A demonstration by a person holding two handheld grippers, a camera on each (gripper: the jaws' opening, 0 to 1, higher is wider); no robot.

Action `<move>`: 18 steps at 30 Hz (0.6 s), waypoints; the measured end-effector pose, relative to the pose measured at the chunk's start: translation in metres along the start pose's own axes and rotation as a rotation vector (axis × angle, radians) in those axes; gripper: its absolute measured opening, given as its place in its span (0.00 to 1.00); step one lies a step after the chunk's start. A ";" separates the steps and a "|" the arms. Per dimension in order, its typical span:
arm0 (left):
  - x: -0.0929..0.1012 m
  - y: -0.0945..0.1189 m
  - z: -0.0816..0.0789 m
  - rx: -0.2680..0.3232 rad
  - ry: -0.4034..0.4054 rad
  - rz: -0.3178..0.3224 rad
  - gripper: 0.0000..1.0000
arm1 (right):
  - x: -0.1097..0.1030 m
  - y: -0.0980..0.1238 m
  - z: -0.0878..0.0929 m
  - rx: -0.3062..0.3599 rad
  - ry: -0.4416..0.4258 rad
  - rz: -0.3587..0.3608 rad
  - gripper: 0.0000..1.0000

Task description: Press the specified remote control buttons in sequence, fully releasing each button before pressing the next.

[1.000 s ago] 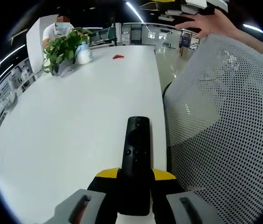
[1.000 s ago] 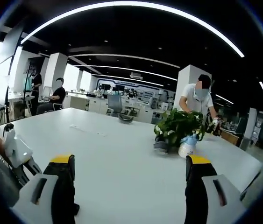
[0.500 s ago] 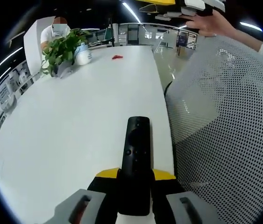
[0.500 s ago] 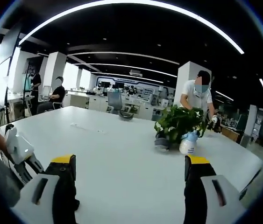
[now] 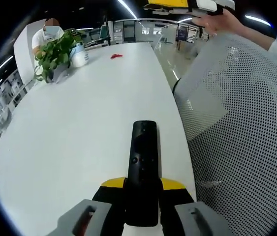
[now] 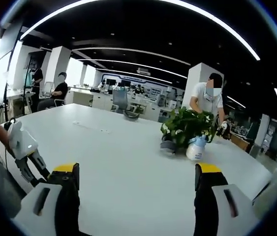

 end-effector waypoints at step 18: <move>-0.022 0.003 -0.003 -0.065 0.020 0.002 0.24 | 0.000 -0.001 0.004 -0.062 0.035 0.002 0.88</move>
Point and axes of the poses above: the point that each gripper's makers call its tool centre point, and the gripper's own axes: y roughly backward along the fingers, x roughly to its right, z roughly out of its underside, the point moved 10 cm from there along y, roughly backward along the fingers, and after that the axes turned 6 degrees about z, right-handed, at the moved point
